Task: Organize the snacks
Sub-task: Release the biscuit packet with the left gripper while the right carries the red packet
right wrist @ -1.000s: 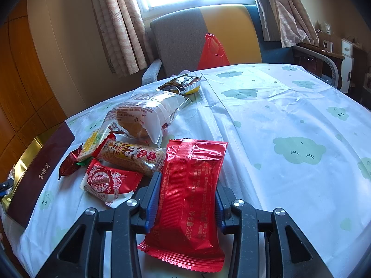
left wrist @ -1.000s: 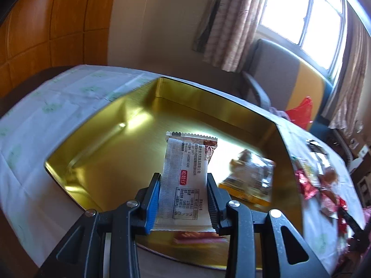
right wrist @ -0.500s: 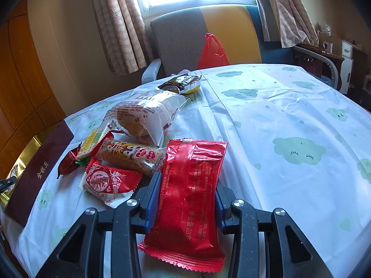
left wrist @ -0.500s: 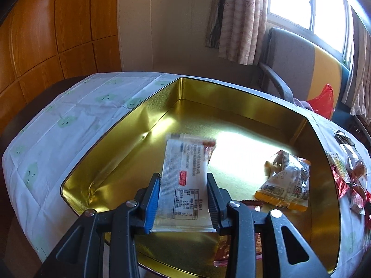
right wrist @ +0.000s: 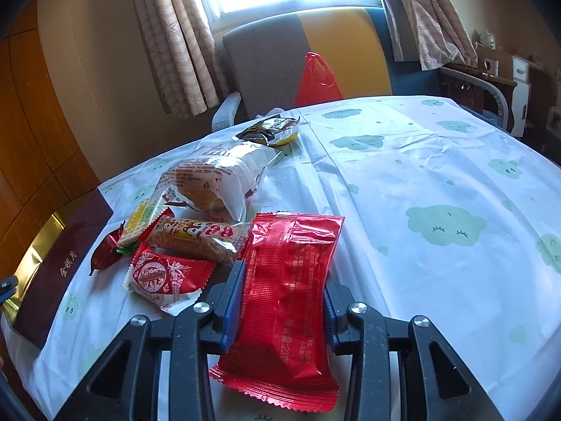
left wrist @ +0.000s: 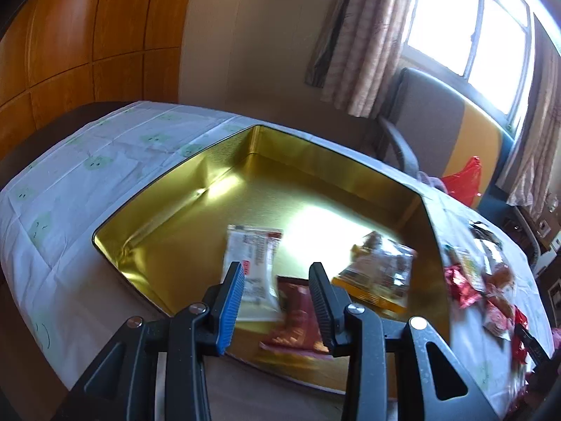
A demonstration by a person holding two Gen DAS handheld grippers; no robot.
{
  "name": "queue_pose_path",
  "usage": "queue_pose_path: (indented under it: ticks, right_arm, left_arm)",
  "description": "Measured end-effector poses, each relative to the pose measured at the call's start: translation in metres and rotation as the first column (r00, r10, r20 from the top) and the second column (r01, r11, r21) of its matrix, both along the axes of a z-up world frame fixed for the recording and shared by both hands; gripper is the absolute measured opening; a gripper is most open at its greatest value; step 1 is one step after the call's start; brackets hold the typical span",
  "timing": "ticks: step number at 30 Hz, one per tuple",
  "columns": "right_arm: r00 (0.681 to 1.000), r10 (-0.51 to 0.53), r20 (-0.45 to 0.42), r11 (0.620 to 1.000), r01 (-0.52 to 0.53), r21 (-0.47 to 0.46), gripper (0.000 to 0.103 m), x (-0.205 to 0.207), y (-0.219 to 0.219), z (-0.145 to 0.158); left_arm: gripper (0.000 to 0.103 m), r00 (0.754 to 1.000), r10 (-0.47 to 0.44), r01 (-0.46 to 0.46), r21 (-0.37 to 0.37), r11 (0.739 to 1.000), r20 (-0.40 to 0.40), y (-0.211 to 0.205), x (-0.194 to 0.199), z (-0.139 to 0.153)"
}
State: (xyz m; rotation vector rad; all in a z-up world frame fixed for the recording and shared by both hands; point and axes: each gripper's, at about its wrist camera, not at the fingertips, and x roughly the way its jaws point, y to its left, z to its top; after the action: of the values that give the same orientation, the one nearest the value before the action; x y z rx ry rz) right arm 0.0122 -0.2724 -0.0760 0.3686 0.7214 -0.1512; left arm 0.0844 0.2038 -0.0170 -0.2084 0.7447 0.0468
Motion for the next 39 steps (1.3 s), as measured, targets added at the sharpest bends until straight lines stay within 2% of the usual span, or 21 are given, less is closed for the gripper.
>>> queue_pose_path:
  ticks: [6,14,19,24,28,30,33,35,37,39]
  right_arm:
    - [1.000,-0.005,0.025,0.999,0.004,0.044,0.039,-0.016,0.007,0.011]
    - [0.986,0.147,0.075,0.988,-0.150,0.043,0.039,-0.012,0.058,0.041]
    - [0.954,0.289,0.080,0.955,-0.293,0.049,0.039,0.000,0.105,0.052]
    - [0.899,0.426,0.097,0.899,-0.433,0.066,0.039,0.012,0.156,0.063]
    - [0.857,0.505,0.099,0.856,-0.513,0.071,0.039,0.024,0.190,0.069]
    - [0.833,0.543,0.105,0.832,-0.550,0.065,0.035,0.030,0.206,0.074]
    - [0.797,0.592,0.123,0.799,-0.599,0.038,0.035,0.040,0.231,0.083]
    - [0.780,0.616,0.108,0.784,-0.620,0.010,0.030,0.048,0.247,0.083]
    - [0.780,0.620,0.087,0.782,-0.623,0.018,0.029,0.056,0.255,0.083]
    - [0.809,0.581,0.090,0.810,-0.586,0.038,0.029,0.058,0.250,0.084]
  left_arm:
    - [0.039,1.000,-0.020,0.020,-0.033,0.999,-0.008,-0.021,-0.016,0.004]
    - [0.039,0.997,-0.061,0.058,-0.067,0.996,-0.039,-0.033,-0.026,0.000]
    - [0.039,1.000,-0.017,0.016,-0.059,0.998,-0.019,-0.027,-0.037,0.005]
    - [0.039,1.000,0.024,-0.024,-0.024,0.999,-0.020,-0.020,-0.042,0.009]
    - [0.039,0.999,0.042,-0.043,-0.028,0.999,-0.025,-0.014,-0.048,0.011]
    - [0.039,0.999,0.049,-0.050,-0.028,0.998,-0.020,-0.013,-0.051,0.012]
    - [0.039,0.998,0.057,-0.058,-0.020,0.998,-0.019,-0.011,-0.054,0.012]
    - [0.039,0.998,0.066,-0.066,-0.025,0.997,-0.024,-0.010,-0.055,0.011]
    - [0.039,0.997,0.071,-0.071,-0.027,0.997,-0.032,-0.008,-0.055,0.011]
    - [0.039,0.997,0.075,-0.076,-0.025,0.997,-0.031,-0.006,-0.057,0.011]
